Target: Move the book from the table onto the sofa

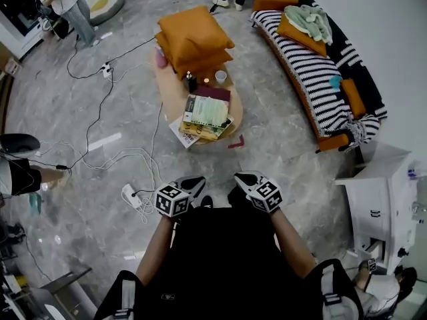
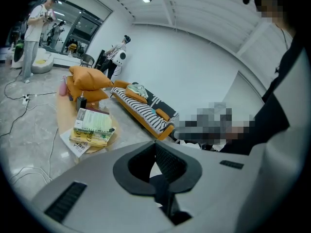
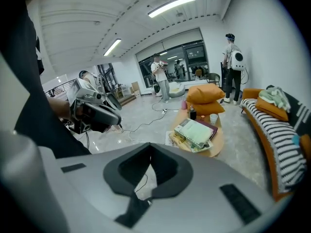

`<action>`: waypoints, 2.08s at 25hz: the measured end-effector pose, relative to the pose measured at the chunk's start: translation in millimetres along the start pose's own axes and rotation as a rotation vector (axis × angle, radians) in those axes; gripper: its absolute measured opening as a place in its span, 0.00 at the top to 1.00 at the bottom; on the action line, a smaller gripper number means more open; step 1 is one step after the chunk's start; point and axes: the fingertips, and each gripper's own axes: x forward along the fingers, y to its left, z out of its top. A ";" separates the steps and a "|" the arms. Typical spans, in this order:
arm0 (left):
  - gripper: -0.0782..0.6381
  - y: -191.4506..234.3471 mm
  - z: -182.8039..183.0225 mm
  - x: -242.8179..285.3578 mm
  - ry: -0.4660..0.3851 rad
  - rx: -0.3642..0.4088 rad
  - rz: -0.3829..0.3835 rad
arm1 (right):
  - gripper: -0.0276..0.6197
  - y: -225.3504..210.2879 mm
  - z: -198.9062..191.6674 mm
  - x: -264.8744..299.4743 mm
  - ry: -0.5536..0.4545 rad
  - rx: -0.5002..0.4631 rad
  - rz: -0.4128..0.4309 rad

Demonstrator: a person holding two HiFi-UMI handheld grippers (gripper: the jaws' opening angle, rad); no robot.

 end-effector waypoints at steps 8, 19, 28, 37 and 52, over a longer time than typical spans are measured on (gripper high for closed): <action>0.88 11.4 43.3 37.2 -0.046 -0.029 0.042 | 0.95 -54.7 23.4 4.3 0.028 -0.048 0.056; 0.88 13.1 73.9 71.7 -0.137 -0.123 0.143 | 0.95 -103.6 55.0 5.5 0.069 -0.165 0.184; 0.88 11.5 84.5 98.8 -0.180 -0.182 0.210 | 0.95 -131.5 54.4 -1.0 0.111 -0.235 0.266; 0.88 15.3 109.5 124.9 -0.196 -0.181 0.235 | 0.95 -161.1 55.3 -6.9 0.116 -0.253 0.296; 0.88 63.0 118.8 115.3 -0.102 -0.164 0.153 | 0.95 -162.3 80.3 40.7 0.134 -0.180 0.236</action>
